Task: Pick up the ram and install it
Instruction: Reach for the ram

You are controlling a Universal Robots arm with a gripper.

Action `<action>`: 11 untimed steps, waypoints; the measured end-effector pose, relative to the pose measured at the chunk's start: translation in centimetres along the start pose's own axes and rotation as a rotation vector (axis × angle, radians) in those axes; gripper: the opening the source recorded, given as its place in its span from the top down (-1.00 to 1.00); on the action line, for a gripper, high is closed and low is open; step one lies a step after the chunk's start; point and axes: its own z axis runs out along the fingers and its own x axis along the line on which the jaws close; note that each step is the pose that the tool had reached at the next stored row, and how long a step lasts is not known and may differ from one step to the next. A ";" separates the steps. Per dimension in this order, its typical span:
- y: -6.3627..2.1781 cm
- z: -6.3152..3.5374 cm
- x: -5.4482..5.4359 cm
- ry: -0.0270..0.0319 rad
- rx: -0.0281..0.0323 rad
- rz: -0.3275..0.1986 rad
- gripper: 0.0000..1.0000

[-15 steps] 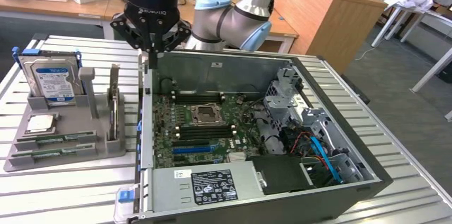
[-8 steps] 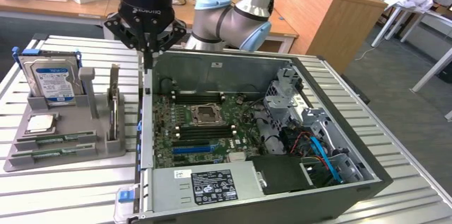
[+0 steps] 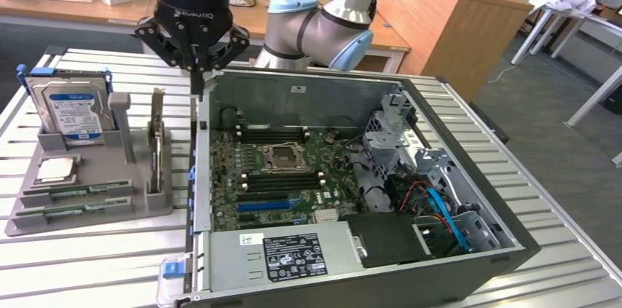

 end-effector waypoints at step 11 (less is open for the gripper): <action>-0.12 -0.04 1.6 0.0000 0.0000 0.000 0.80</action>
